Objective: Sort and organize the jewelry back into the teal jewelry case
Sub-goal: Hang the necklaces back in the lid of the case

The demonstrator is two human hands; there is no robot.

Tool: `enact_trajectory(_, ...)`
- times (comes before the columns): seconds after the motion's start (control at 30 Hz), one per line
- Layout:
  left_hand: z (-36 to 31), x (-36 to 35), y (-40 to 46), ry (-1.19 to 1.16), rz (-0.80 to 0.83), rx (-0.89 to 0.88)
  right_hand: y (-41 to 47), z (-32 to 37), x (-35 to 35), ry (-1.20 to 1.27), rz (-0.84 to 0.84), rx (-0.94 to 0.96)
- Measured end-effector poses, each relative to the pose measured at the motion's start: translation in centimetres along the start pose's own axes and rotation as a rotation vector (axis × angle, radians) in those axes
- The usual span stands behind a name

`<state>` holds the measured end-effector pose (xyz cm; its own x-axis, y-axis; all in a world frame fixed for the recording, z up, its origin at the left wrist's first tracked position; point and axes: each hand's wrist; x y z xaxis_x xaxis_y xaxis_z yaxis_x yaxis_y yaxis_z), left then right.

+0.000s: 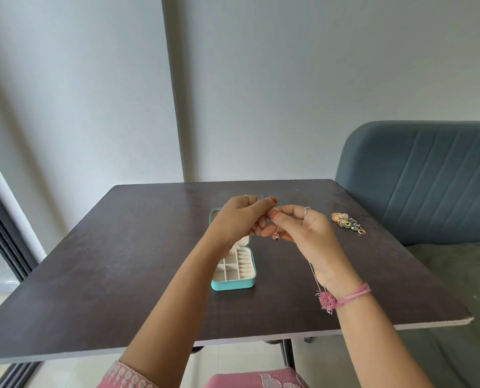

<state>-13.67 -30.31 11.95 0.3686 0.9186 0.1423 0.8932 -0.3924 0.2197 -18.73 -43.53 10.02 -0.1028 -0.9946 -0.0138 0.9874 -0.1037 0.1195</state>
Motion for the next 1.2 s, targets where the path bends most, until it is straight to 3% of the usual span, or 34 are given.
enact_trajectory(0.23, -0.1, 0.1, -0.3, 0.098, 0.018, -0.026, -0.2, -0.5, -0.2, 0.073, -0.096, -0.016)
enact_trajectory(0.3, -0.4, 0.1, -0.6, -0.012, 0.056, 0.026, -0.2, -0.5, 0.0, 0.074, -0.097, -0.016)
enact_trajectory(0.43, -0.7, 0.4, -0.9, -0.448, 0.13, 0.125, -0.4, -0.5, -0.2, 0.114, -0.035, -0.012)
enact_trajectory(0.5, -0.7, 0.4, -0.9, -0.534, 0.143, 0.115, -0.4, -0.5, -0.3, 0.127, -0.016, 0.012)
enact_trajectory(0.63, -0.7, 0.7, -1.1, -0.571, 0.175, 0.083, -0.4, -0.1, 0.0, 0.064, -0.014, 0.078)
enact_trajectory(0.8, -0.8, 1.2, -1.1, -0.532, 0.265, 0.088, -0.2, 0.4, 1.1, 0.011, -0.082, 0.031)
enact_trajectory(0.9, -0.8, 1.1, -1.2, -0.544, 0.303, 0.089, 0.1, 0.7, 1.4, -0.035, 0.004, -0.034)
enact_trajectory(1.03, -0.8, 0.8, -1.1, -0.573, 0.27, 0.117, 0.3, 1.1, 1.4, -0.024, 0.132, -0.077)
enact_trajectory(1.2, -0.5, 0.5, -1.1, -0.608, 0.22, 0.151, 0.7, 0.7, 1.1, 0.015, 0.037, -0.063)
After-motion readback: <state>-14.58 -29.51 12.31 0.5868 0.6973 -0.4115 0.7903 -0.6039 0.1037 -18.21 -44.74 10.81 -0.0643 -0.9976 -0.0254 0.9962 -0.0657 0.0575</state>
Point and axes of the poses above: each hand's wrist, its own y-axis towards the middle knuckle, its own x-axis out of the back of the hand, z = x × y, and after that the axes turned 8 degrees about -x, right-handed
